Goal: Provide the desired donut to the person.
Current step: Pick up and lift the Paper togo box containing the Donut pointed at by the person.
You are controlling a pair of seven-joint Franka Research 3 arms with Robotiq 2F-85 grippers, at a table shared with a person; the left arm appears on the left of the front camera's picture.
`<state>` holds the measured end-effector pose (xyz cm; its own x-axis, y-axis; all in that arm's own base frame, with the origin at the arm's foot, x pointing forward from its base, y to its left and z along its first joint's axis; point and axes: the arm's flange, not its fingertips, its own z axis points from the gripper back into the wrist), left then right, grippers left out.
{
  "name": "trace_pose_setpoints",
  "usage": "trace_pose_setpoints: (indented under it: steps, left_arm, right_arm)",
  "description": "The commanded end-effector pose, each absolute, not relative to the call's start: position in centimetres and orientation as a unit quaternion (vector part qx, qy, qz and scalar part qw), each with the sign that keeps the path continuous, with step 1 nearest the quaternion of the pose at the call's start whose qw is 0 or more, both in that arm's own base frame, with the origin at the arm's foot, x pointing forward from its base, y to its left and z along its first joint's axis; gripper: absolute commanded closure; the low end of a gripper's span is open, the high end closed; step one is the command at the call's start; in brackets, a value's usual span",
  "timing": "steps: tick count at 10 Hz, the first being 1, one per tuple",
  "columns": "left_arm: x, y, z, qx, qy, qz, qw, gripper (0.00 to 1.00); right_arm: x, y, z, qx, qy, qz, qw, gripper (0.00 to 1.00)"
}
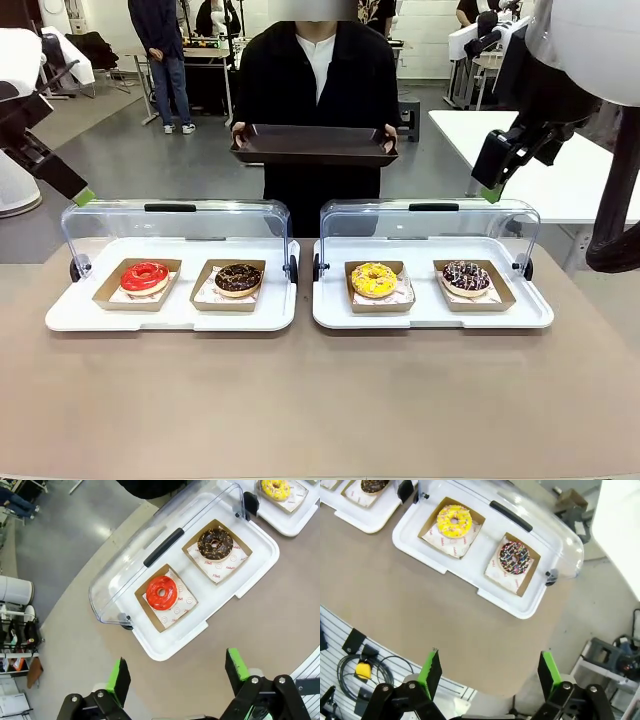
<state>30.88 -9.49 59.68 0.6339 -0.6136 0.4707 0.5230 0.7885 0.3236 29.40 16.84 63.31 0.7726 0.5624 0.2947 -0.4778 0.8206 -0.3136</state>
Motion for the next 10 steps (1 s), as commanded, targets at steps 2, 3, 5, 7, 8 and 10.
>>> trace_pose_setpoints:
  steps: [2,3,5,7,8,10]
  left_arm:
    - [32.0,-9.8,58.3,0.076,-0.271,-0.319,0.905,0.0]
    - [32.0,-9.8,58.3,0.076,-0.271,-0.319,0.905,0.0]
    - [32.0,-7.8,60.2,-0.025,-0.263,-0.327,0.907,0.0]
    - [33.3,-4.2,61.5,-0.182,-0.233,-0.337,0.894,0.0]
    - [33.7,-3.0,61.7,-0.227,-0.234,-0.363,0.873,0.0]
    - [34.2,-0.3,62.3,-0.319,-0.252,-0.434,0.804,0.0]
  right_arm:
    - [30.1,17.4,62.3,-0.087,-0.179,0.296,0.934,0.0]
    - [30.1,17.4,62.3,-0.087,-0.179,0.296,0.934,0.0]
    - [30.8,13.9,62.6,-0.009,-0.19,0.298,0.935,0.0]
    - [31.4,7.8,62.5,0.136,-0.24,0.261,0.925,0.0]
    - [31.2,5.4,62.8,0.199,-0.268,0.272,0.902,0.0]
    - [30.6,1.3,64.3,0.316,-0.313,0.339,0.829,0.0]
